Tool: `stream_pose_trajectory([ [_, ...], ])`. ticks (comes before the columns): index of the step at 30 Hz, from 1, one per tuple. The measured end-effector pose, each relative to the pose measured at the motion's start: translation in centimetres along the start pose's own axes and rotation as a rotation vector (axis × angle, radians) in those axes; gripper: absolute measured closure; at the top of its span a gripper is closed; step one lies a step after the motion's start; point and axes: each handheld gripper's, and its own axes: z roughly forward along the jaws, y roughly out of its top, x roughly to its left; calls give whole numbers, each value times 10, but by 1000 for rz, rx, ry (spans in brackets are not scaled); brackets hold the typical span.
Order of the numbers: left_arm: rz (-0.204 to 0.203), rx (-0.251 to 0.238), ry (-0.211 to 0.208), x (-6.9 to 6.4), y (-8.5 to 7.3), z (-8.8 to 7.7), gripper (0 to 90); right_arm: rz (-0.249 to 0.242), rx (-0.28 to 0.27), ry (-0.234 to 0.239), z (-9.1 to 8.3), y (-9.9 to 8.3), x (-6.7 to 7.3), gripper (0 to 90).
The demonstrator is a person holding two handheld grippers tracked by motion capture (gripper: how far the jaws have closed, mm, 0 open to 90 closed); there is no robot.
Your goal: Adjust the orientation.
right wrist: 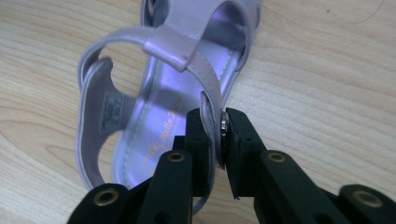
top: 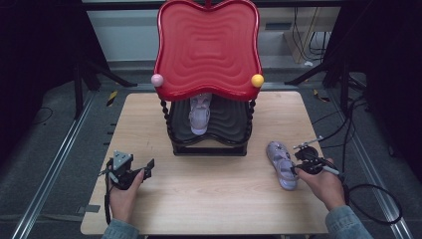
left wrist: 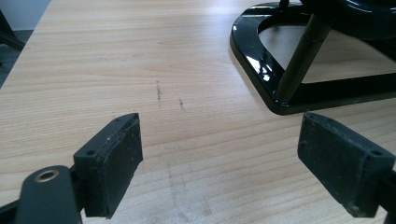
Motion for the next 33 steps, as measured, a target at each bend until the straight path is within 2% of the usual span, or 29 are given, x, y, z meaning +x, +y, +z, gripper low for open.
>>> stream_pose_trajectory([
  [2,-4,1,2,1,0,0,133,-18,-17,2,-6,-3,2,825],
  [5,0,-1,4,1,0,0,135,-64,-39,22,-22,-11,14,827],
  [8,4,-2,8,0,0,0,135,-131,-57,51,-36,-19,32,827],
  [11,8,2,8,-1,0,1,136,-196,-93,114,-45,-20,55,828],
  [15,15,0,7,-1,1,0,135,-314,-125,184,-36,-1,93,827],
  [18,8,-1,9,1,0,0,136,-399,-136,203,-22,18,119,827],
  [20,6,0,12,3,0,0,136,-434,-147,219,-14,28,129,827],
  [23,-2,0,12,5,-1,0,136,-471,-158,245,-4,41,135,827],
  [25,-3,-1,11,5,-1,0,136,-485,-145,253,3,47,135,826],
  [28,5,1,10,4,0,0,140,-497,-110,242,11,48,130,825],
  [33,9,15,5,2,-1,2,138,-488,-89,250,16,45,123,820],
])
